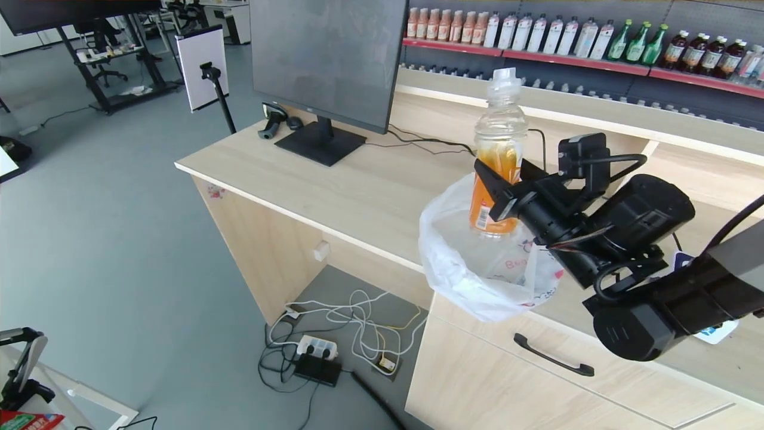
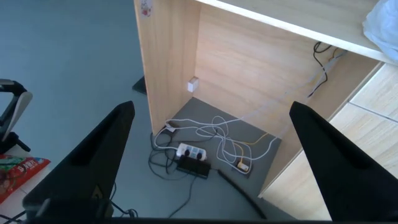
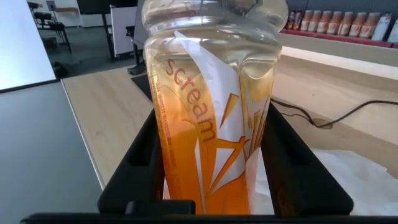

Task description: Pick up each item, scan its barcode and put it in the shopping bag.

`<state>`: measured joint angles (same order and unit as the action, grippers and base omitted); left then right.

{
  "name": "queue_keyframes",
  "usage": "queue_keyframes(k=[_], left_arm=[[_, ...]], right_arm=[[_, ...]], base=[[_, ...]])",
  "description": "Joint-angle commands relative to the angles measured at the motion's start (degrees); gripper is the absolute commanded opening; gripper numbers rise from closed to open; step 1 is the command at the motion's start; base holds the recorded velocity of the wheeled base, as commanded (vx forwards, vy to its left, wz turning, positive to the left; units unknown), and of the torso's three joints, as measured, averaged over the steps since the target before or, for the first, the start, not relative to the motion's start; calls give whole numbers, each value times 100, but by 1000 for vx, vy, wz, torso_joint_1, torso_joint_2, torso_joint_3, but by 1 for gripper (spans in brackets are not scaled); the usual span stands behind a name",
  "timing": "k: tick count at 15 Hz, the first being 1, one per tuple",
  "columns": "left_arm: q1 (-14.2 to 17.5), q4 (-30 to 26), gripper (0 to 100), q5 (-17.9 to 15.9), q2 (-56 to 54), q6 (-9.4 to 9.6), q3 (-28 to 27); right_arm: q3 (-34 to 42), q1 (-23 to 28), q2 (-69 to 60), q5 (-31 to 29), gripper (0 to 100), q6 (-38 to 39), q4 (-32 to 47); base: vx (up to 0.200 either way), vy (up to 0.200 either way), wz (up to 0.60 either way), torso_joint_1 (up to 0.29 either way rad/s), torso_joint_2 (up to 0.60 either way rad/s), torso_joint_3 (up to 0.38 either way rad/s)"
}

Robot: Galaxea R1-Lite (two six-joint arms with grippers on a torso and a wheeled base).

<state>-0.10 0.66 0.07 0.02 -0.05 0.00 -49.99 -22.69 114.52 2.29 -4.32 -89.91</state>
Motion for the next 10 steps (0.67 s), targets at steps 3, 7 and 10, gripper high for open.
queue_keyframes(k=[3,7,10], left_arm=[[1,4,100,1,-2,-4,0],[1,4,100,1,-2,5,0],[1,4,100,1,-2,-4,0]], right_arm=[[-793,1,721,-1,0,115,-9],[-1742,10,1319,-1,0,133,-9],[-1865,63,1512,-1,0,133,-9]], base=[[0,0,0,0,0,0],[0,0,0,0,0,0],[0,0,0,0,0,0]])
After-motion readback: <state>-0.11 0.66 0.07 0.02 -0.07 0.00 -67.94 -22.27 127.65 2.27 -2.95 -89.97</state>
